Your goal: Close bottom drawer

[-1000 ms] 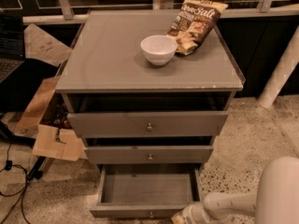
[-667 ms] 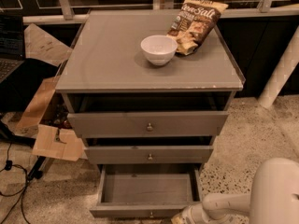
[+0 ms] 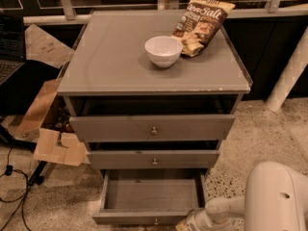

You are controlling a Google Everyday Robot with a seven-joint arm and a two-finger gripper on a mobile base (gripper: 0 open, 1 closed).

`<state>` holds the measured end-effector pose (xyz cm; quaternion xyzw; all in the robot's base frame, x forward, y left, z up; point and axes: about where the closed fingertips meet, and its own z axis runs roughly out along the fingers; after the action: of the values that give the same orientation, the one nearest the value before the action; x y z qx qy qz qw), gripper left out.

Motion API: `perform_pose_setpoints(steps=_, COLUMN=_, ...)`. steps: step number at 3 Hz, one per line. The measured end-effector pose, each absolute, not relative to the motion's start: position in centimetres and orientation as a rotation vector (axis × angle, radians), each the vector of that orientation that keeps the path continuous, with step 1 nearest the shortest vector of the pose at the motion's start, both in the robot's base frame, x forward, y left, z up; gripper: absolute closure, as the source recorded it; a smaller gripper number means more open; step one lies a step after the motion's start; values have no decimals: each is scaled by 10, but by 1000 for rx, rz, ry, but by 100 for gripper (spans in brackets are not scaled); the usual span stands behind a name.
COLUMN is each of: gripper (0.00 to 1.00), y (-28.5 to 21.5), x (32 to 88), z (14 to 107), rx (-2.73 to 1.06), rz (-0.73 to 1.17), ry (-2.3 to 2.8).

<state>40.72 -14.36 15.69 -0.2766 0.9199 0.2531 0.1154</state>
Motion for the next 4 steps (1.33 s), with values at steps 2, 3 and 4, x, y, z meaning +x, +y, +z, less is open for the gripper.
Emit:
perform_pose_setpoints(steps=2, gripper=100, y=-141, x=433, z=146, rx=-824, rz=696, ry=2673)
perform_pose_setpoints(steps=3, gripper=100, y=-134, x=463, z=146, rx=-875, rz=672, ry=2643)
perform_pose_setpoints(steps=4, gripper=100, y=-134, x=463, z=146, rx=-877, rz=671, ry=2641)
